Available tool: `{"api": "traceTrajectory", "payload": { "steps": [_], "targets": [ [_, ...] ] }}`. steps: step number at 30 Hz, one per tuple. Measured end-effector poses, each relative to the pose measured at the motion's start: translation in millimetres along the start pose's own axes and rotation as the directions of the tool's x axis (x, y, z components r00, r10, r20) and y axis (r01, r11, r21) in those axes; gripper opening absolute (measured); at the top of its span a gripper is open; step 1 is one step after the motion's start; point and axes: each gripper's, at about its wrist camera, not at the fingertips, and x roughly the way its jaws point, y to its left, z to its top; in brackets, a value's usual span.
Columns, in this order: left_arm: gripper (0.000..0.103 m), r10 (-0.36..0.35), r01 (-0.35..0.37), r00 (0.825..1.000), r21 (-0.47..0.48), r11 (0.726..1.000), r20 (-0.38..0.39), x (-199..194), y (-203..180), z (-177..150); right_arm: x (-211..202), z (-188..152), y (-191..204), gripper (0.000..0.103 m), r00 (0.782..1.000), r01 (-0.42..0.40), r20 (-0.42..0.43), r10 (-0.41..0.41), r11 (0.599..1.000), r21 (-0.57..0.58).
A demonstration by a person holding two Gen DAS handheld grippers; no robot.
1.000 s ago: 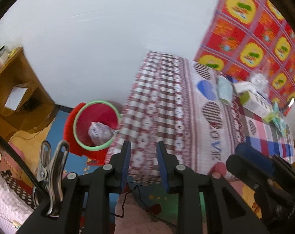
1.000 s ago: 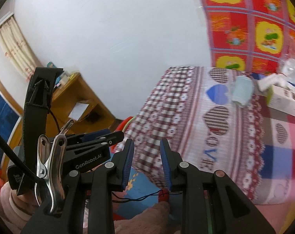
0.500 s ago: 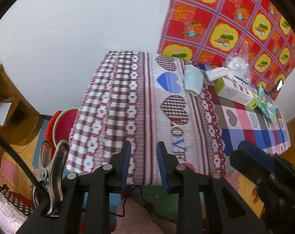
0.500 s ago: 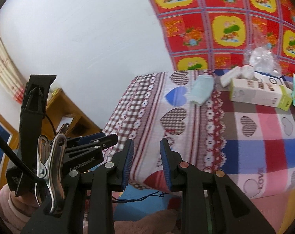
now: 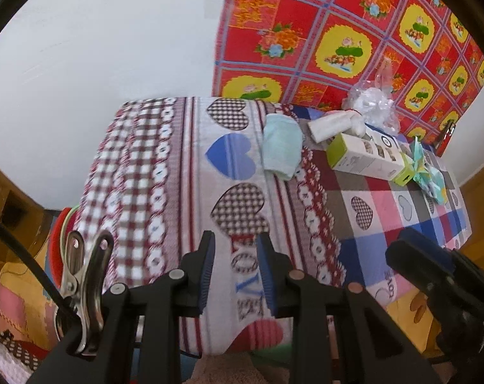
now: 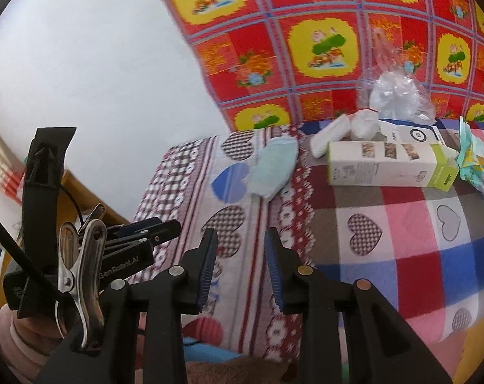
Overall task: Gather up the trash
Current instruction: 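Move the left gripper to the light blue pad while the right gripper approaches the white rolled cloth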
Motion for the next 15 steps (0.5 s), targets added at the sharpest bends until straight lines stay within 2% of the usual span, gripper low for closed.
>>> {"api": "traceTrajectory", "payload": {
  "steps": [7, 15],
  "targets": [
    [0.029, -0.041, 0.043, 0.998, 0.043, 0.998, -0.038, 35, -13, 37, 16, 22, -27, 0.032, 0.999, 0.049, 0.019, -0.05, 0.997, 0.065],
    [0.033, -0.069, 0.076, 0.995, 0.092, 0.993, -0.076, 71, -32, 68, 32, 46, -56, 0.032, 0.998, 0.061, -0.016, -0.06, 0.994, 0.086]
  ]
}}
